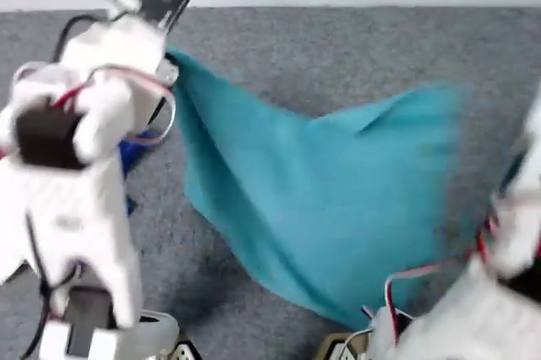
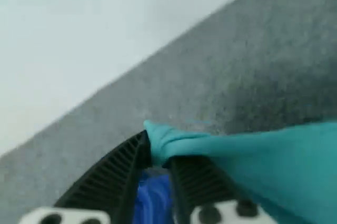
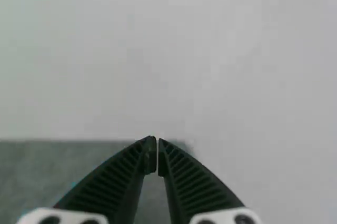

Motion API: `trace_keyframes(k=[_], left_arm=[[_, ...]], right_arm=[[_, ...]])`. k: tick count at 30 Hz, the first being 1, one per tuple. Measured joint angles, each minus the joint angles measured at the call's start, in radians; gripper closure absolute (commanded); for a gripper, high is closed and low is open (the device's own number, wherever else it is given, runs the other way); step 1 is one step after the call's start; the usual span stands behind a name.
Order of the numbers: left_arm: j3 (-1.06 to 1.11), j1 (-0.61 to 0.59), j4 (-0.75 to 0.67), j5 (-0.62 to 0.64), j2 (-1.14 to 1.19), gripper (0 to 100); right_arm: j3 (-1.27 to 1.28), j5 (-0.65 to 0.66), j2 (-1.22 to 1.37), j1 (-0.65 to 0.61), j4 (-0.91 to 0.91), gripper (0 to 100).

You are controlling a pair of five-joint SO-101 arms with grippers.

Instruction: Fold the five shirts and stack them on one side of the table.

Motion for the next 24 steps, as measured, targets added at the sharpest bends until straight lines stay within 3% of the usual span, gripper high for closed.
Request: trace_keyframes(k=[9,13,18,24], left_arm=[[0.000,-0.002,-0.195,0.000,0.431,98],[0.000,-0.015,-0.209,0.003,0.591,98],[0.000,-0.095,-0.163,0.057,0.626,98],[-0.058,-0.219,0.018,0.100,0.626,98]], right_arm=[[0.023,0.002,0.304,-0.117,0.008,98.3],[0.078,0.002,0.433,-0.258,0.094,88.7],[0.100,0.006,0.684,-0.499,0.186,83.1],[0.021,0.008,1.000,-0.755,0.192,83.0]])
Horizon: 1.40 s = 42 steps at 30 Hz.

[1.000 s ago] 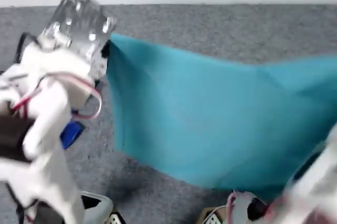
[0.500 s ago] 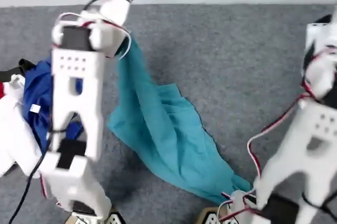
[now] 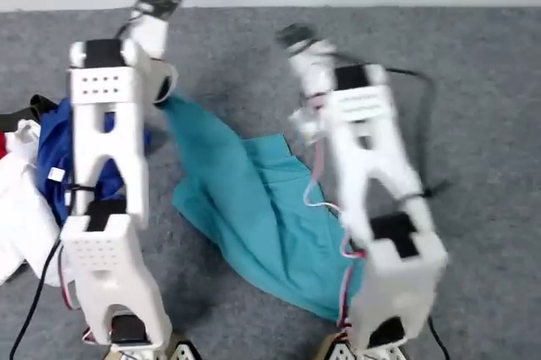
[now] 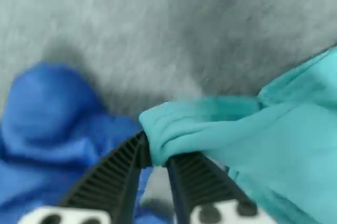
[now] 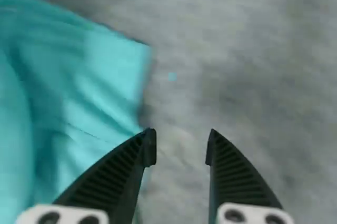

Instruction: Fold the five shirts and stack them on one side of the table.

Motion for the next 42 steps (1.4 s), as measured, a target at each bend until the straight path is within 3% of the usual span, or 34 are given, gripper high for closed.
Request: trace_keyframes(k=[4,16,20,23,30,38,42], left_arm=[[-0.002,-0.049,0.026,0.000,0.000,98],[-0.002,-0.054,0.029,0.000,0.000,98],[-0.002,-0.054,0.029,0.000,0.000,98],[-0.002,-0.054,0.029,0.000,0.000,98],[-0.002,-0.054,0.029,0.000,0.000,98],[-0.002,-0.054,0.029,0.000,0.000,98],[-0.002,-0.054,0.029,0.000,0.000,98]], right_arm=[[-0.126,0.000,0.189,-0.074,0.000,83.0],[-0.594,0.000,0.592,-0.083,0.058,83.5],[-0.712,0.055,0.680,-0.081,0.109,92.3],[-0.786,0.094,0.727,-0.075,0.118,99.5],[-0.927,0.126,0.799,-0.055,0.169,98.9],[-1.297,0.127,0.813,0.006,0.402,98.9],[-1.316,0.127,0.752,0.037,0.420,98.9]])
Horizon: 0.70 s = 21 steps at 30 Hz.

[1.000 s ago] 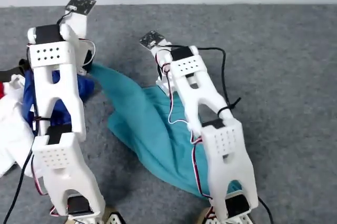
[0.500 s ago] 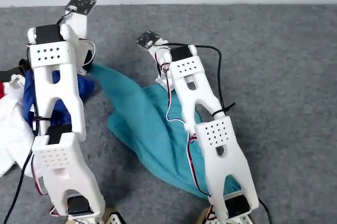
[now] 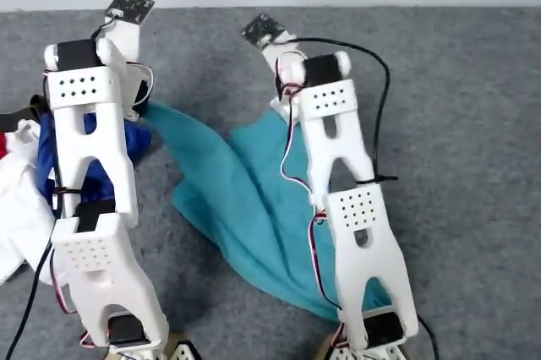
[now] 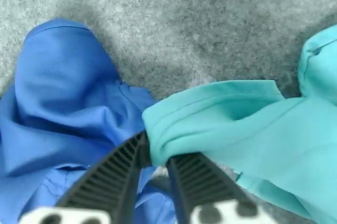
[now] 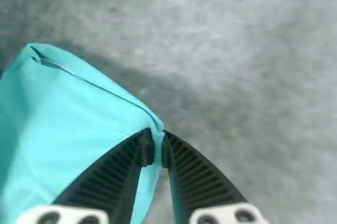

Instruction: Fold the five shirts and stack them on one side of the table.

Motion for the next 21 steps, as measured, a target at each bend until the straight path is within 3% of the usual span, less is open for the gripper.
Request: trace_keyframes(k=[6,21], left_arm=[[0.000,0.000,0.000,0.000,-0.046,98],[-0.002,0.110,0.000,0.000,-0.505,98]], right_arm=[[-0.020,0.000,-0.222,0.075,0.002,98.9],[-0.026,-0.021,-0.990,0.186,0.003,98.9]])
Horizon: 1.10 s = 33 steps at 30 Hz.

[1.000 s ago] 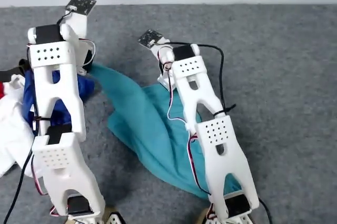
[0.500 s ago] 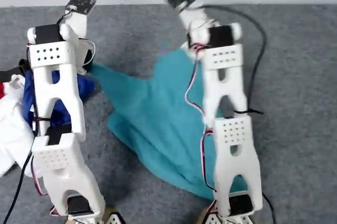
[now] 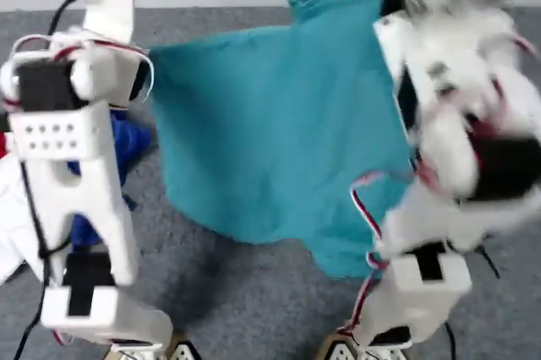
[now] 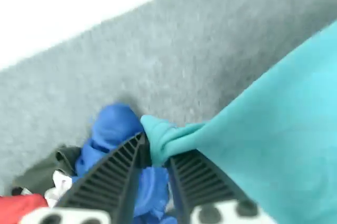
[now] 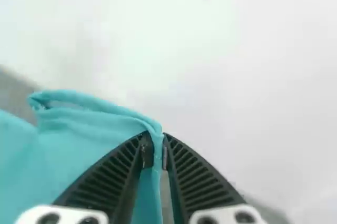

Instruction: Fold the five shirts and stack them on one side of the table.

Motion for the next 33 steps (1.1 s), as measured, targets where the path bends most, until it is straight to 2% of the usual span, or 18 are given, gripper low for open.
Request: trace_keyframes(k=[6,14,18,25,33], left_arm=[[0.003,0.003,0.000,0.000,-0.190,98],[0.112,0.003,0.002,0.000,-0.474,98],[0.138,0.003,0.002,0.000,-0.572,98],[0.141,0.003,0.002,0.000,-0.726,98],[0.143,0.005,-0.002,0.000,-0.789,98]], right_arm=[[0.020,-0.002,-0.252,0.009,0.000,98.9],[0.353,-0.044,-0.585,0.009,0.000,98.9],[0.437,-0.049,-0.727,0.060,-0.009,98.9],[0.451,-0.104,-0.822,0.210,-0.041,98.9],[0.457,-0.112,-0.825,0.229,-0.141,98.9]])
